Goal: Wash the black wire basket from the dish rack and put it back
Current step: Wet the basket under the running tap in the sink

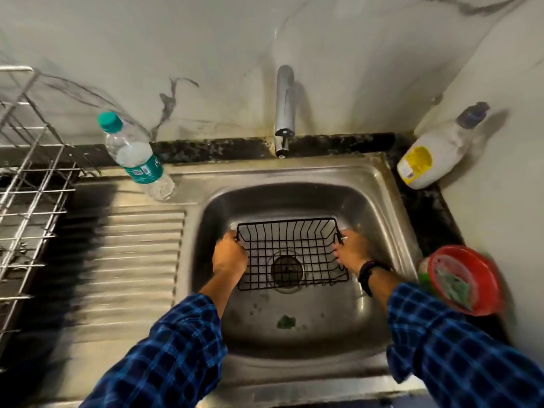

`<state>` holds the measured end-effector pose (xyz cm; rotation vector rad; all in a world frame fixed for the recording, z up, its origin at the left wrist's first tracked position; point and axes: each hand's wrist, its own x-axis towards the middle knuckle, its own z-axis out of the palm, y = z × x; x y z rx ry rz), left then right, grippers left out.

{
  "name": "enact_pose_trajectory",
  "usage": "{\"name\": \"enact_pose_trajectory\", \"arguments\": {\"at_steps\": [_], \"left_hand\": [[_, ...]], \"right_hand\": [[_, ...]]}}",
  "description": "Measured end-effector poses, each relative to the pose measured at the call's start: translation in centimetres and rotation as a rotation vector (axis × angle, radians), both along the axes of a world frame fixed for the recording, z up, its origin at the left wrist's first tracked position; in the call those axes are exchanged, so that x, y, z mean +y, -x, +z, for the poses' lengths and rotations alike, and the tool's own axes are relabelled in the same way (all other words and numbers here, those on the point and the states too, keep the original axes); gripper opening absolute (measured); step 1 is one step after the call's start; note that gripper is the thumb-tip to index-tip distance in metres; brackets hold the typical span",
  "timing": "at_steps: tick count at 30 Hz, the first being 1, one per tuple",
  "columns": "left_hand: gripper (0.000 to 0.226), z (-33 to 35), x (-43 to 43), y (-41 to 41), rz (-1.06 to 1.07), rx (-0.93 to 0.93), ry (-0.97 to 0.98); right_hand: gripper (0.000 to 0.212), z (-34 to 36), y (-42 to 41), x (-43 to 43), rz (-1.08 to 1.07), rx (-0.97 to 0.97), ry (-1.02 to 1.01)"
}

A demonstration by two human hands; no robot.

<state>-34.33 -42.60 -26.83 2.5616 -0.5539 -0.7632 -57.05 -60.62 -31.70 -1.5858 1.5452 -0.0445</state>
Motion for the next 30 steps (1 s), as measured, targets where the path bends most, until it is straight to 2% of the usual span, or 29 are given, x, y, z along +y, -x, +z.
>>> {"name": "enact_pose_trajectory", "arguments": {"at_steps": [3,6,8,10,11,15,18,20,22,25,28,30], "left_hand": [[0.040,0.2,-0.1,0.5,0.077,0.033,-0.017],[0.043,2.3,0.0,1.0,0.097,0.027,0.065],[0.042,4.7,-0.1,0.9,-0.001,-0.076,0.203],[0.042,7.7,-1.2,-0.1,-0.086,-0.181,0.344],[0.041,9.5,-2.3,-0.8,-0.115,-0.209,0.402],[0.051,14.8,-8.8,-2.9,-0.262,-0.126,0.522],[0.039,16.8,-13.5,-3.0,-0.272,-0.064,0.448],[0.030,16.9,-15.1,-3.0,-0.233,-0.091,0.411],[0.026,16.6,-15.5,-3.1,-0.144,-0.056,0.446],[0.008,16.4,-15.4,-2.5,-0.069,0.009,0.502],[0.011,16.5,-15.0,-2.6,-0.051,-0.039,0.460],[0.019,15.6,-14.7,-3.7,-0.016,0.001,0.400]], "right_hand": [[0.048,4.7,-1.1,2.0,0.040,0.056,-0.014],[0.047,10.1,-1.5,3.7,0.038,0.108,0.103],[0.045,13.9,-0.6,5.9,0.012,-0.074,0.183],[0.037,17.1,1.3,8.8,0.057,-0.299,0.177],[0.030,18.3,2.4,10.4,0.098,-0.313,0.141],[0.012,17.2,5.2,14.8,0.157,-0.175,-0.007],[0.014,15.8,5.2,16.0,0.215,-0.134,0.002],[0.011,15.5,5.3,16.5,0.199,-0.148,-0.006],[0.012,15.5,5.4,16.7,0.181,-0.157,-0.012],[0.011,14.9,5.7,16.6,0.147,-0.146,-0.016],[0.011,14.5,5.3,16.3,0.139,-0.148,-0.014],[0.013,14.4,4.6,16.0,0.138,-0.165,-0.001]]}}
